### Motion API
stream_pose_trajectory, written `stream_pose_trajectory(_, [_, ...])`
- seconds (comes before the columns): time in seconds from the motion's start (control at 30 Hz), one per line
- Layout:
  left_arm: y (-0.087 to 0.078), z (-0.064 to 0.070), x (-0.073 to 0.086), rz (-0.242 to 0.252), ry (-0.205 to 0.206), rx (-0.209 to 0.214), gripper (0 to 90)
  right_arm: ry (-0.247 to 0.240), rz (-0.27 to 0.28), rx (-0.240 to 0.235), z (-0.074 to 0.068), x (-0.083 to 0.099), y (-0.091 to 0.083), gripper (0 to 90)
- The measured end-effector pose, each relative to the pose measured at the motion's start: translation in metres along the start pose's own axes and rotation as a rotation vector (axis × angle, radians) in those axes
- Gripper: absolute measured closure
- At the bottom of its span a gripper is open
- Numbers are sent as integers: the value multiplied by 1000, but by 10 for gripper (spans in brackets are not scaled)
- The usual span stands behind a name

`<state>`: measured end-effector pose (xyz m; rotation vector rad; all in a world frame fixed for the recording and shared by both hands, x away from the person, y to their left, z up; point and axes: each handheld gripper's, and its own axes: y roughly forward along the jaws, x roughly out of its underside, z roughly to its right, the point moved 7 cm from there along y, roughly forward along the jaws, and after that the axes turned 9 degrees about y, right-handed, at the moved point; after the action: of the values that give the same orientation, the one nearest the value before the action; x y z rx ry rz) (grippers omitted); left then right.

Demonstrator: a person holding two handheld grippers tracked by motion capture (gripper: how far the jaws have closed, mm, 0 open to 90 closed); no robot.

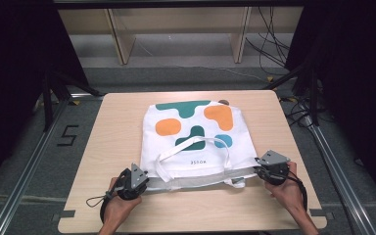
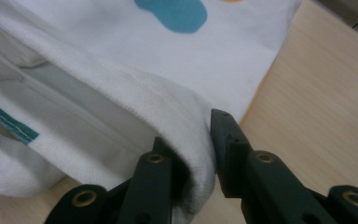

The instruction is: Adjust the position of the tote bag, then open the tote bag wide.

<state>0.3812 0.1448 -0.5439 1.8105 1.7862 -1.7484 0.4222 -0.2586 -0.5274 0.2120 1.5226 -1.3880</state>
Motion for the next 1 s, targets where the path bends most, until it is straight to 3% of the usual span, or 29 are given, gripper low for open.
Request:
stream_pose_trajectory(0.03, [0,0,0,0,0,0,819,0,0,0,0,0,0,787])
stream_pose_trajectory(0.07, [-3,-1,-4,16,12,8,822,23,48,1,0,-6,-9,791])
stream_pose_trajectory(0.13, [-5,1,-7,45,-28,12,827,47,81,1,0,-8,-16,792])
stream_pose_trajectory(0.27, [-14,0,-21,107,-43,12,830,101,126,-24,2,-7,-29,793])
stream_pose_trajectory(0.4, [-23,-5,-33,166,-19,1,838,147,171,-46,4,-9,-39,794])
stream_pose_trajectory(0.57, [-30,-11,-40,213,-27,-18,842,163,206,-52,3,-15,-47,795])
stream_pose_trajectory(0.67, [-38,-15,-46,242,-26,-40,849,145,222,-55,3,-20,-53,797])
stream_pose_trajectory(0.7, [-40,-17,-49,254,-25,-46,851,166,208,-70,0,-21,-56,797])
stream_pose_trajectory(0.9, [-56,-24,-61,303,-10,-87,856,154,271,-54,0,-38,-70,800])
stream_pose_trajectory(0.93, [-58,-26,-62,306,-2,-99,857,123,280,-53,2,-41,-72,800])
stream_pose_trajectory(1.0, [-63,-28,-66,318,-13,-107,857,114,291,-54,1,-47,-75,801])
